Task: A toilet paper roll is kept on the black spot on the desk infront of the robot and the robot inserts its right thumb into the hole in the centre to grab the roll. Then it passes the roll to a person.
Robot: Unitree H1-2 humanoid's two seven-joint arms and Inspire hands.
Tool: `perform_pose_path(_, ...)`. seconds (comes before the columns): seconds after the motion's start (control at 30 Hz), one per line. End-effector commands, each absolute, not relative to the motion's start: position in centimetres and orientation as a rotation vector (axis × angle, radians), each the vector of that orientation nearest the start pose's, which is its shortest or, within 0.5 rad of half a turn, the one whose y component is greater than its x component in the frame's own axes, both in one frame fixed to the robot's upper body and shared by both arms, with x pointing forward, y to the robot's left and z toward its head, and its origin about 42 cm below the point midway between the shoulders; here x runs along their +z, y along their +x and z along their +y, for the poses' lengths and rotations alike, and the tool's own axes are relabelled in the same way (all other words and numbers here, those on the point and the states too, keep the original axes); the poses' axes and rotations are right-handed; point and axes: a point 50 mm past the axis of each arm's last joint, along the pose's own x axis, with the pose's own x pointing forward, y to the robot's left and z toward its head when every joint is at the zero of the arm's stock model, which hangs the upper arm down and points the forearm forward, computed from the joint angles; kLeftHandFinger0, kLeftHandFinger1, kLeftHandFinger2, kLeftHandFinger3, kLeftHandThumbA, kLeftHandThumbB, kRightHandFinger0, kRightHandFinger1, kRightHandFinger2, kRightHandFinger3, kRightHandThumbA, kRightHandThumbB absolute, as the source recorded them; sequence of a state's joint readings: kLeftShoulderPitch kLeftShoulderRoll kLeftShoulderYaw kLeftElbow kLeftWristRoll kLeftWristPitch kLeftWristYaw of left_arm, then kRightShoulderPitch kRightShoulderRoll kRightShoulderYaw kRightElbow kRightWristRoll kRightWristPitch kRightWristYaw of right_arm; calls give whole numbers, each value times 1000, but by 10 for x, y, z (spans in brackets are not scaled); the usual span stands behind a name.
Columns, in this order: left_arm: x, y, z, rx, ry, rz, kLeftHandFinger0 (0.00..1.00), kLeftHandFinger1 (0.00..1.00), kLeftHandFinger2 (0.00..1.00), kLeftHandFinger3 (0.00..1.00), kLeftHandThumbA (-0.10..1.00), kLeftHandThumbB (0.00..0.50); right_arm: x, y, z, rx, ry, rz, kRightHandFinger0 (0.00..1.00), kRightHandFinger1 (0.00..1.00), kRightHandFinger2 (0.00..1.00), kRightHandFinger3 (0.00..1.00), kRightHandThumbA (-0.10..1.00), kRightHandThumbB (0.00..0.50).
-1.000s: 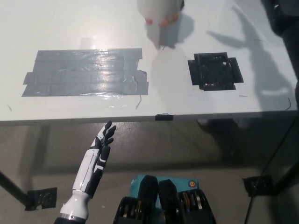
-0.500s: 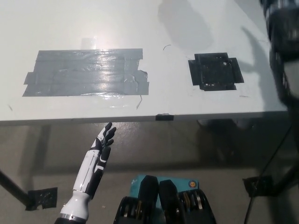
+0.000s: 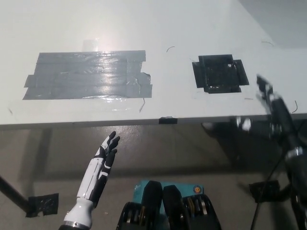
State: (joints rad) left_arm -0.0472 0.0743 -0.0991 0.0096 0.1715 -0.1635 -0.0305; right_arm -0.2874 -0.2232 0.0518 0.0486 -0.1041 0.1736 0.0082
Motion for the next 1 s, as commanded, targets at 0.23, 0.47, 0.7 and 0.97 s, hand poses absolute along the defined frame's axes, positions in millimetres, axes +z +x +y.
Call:
perform_pose_path(0.23,119,284,201,-161,236,-249,1000,1000,1000,1000,1000,207,174,273,-214,190,-270,-443,1000,1000,1000,1000,1000,381)
perform_pose_path(0.47,109,273,202,-171,234,-223,1000,1000,1000,1000,1000,186,125,263,-219,186,-279,-308,1000,1000,1000,1000,1000,344)
perform_pose_path(0.7,106,269,202,-152,219,-219,1000,1000,1000,1000,1000,187,104,259,-223,224,-293,-229,1000,1000,1000,1000,1000,366)
perform_pose_path(0.97,105,264,206,-126,191,-217,1000,1000,1000,1000,1000,208,101,261,-220,245,-291,-227,1000,1000,1000,1000,992,371)
